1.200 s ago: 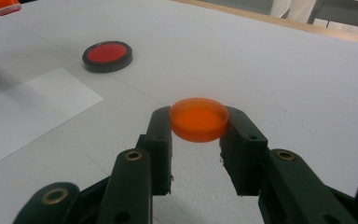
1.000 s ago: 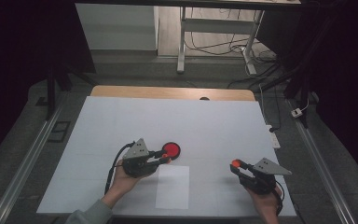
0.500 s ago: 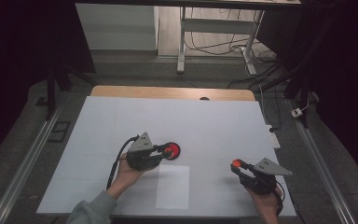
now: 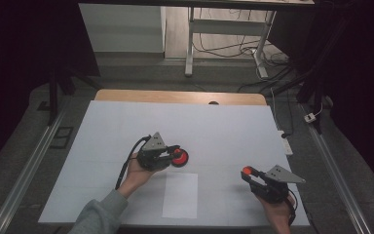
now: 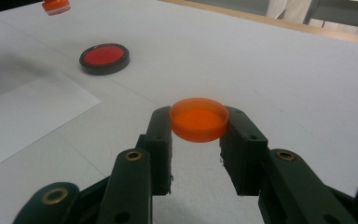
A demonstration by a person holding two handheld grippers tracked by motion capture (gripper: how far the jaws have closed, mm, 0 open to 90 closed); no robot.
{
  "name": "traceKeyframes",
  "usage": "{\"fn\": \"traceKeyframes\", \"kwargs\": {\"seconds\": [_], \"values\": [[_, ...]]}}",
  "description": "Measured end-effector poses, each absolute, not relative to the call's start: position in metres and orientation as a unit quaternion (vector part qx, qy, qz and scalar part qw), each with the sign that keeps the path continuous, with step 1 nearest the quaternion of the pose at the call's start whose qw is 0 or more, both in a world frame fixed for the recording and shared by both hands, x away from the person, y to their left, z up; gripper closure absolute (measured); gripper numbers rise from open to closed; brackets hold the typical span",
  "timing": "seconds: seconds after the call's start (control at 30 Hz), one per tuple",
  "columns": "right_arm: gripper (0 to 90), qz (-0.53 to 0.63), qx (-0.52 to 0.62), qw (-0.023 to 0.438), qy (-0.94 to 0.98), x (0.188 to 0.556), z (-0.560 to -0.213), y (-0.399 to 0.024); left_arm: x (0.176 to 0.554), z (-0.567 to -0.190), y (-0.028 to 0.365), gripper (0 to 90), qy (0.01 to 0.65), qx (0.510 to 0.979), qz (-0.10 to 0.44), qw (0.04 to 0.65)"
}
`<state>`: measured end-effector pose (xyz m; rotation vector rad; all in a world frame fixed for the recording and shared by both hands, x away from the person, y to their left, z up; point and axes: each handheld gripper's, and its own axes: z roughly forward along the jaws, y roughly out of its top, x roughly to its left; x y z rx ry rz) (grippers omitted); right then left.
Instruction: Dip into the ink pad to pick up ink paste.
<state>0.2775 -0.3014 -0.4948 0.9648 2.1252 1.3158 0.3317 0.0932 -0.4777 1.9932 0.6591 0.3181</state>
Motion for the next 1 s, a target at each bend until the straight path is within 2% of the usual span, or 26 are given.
{"fn": "traceKeyframes", "kwargs": {"seconds": [1.0], "values": [[64.4, 0.474, 0.342, 0.224, 0.78, 0.279, -0.496, -0.297, 0.352, -0.505, 0.081, 72.8, 0.282, 0.834, 0.115, 0.46]]}}
